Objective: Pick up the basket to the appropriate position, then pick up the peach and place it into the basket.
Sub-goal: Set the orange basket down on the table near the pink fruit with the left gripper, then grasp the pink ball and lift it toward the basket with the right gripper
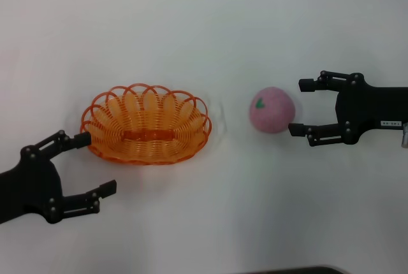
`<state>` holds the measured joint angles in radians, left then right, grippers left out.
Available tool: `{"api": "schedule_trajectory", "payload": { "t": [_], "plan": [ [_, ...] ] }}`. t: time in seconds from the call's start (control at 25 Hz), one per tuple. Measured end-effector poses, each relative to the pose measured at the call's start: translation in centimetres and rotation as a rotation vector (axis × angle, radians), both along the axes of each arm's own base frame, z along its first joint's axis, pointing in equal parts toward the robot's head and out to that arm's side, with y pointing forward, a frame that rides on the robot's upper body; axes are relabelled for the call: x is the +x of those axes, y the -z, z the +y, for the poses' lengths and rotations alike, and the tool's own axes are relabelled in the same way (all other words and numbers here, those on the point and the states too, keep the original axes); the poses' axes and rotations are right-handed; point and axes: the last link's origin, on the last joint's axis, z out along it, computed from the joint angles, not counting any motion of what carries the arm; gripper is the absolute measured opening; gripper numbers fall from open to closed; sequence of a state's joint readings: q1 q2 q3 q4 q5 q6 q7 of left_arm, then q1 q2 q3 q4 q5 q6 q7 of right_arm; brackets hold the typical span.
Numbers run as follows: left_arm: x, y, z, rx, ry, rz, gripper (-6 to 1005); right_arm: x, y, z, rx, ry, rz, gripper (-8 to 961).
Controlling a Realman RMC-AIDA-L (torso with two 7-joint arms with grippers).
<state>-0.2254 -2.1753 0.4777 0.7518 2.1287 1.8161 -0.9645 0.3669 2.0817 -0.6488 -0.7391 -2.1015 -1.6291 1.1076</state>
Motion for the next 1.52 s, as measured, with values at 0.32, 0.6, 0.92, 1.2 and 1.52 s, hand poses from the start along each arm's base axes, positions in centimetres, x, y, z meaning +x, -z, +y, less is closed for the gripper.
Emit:
{"api": "schedule_trajectory", "payload": {
  "t": [0.32, 0.6, 0.92, 1.2, 1.52],
  "plan": [
    [-0.6, 1.0, -0.1, -0.018, -0.018, 0.039, 943, 0.0, 0.0, 0.0, -0.001, 0.001, 0.001, 925],
    [-0.9, 1.4, 0.0, -0.032, -0.053, 0.041, 937, 0.0, 0.0, 0.0, -0.001, 0.002, 0.001, 924],
    [-0.9, 1.5, 0.5, -0.044, -0.122, 0.018, 937, 0.0, 0.0, 0.0, -0.001, 0.002, 0.001, 925],
    [-1.1, 1.5, 0.7, -0.039, -0.129, 0.036, 938, 0.0, 0.0, 0.0, -0.001, 0.003, 0.002, 922],
    [-1.3, 1.5, 0.5, -0.036, -0.123, 0.050, 938, 0.3, 0.0, -0.5, -0.006, 0.015, 0.006, 918]
  ]
}}
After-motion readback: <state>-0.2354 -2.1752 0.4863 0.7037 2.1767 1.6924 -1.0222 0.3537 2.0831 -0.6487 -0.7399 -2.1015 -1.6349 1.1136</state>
